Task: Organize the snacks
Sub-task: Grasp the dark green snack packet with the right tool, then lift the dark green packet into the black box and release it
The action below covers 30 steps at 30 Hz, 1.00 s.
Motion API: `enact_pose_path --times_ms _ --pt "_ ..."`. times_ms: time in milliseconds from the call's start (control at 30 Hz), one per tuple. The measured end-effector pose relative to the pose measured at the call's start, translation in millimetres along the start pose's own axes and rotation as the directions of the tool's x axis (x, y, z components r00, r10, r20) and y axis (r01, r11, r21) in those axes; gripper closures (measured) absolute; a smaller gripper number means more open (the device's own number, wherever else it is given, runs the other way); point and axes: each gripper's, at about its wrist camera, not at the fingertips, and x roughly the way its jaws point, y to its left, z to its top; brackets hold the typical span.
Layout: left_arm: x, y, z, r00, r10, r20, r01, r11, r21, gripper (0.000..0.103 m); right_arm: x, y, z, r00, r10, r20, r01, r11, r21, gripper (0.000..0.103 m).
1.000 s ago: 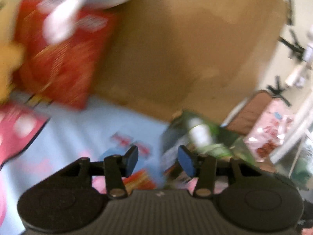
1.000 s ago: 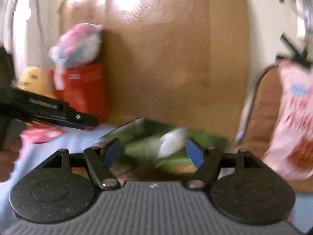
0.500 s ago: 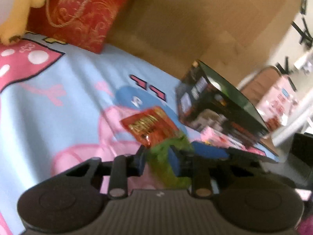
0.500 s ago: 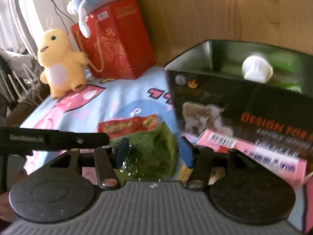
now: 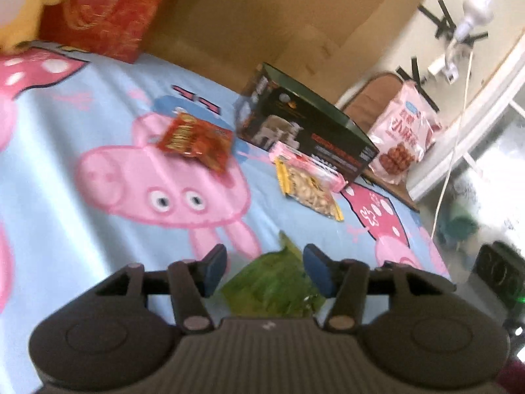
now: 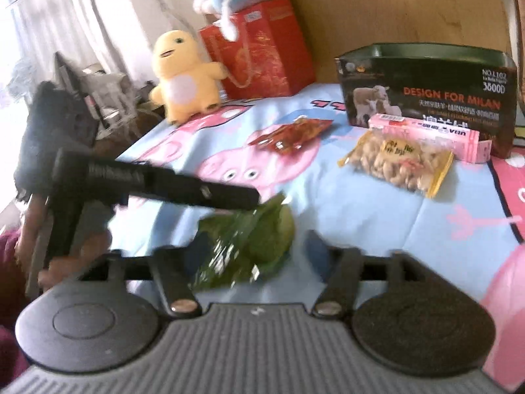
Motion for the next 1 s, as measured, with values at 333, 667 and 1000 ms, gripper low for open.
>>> enact_pose_path --times_ms 333,667,1000 --pt "-2.9 9.6 -28.9 0.999 -0.037 0.019 0.039 0.986 -0.160 0.068 13.6 1.4 -0.9 0.996 0.080 -0.024 -0.080 0.997 -0.001 0.043" --pt "26.6 -29.3 3.9 0.994 -0.113 -0.007 0.112 0.992 -0.053 0.078 0.6 -32.5 -2.4 0.989 0.143 0.045 -0.150 0.942 0.301 0.084" --pt "78.2 -103.9 110.5 0.987 -0.131 0.092 0.114 0.979 0.171 0.075 -39.8 -95.1 61.5 0.966 0.029 0.258 -0.145 0.886 0.441 0.086"
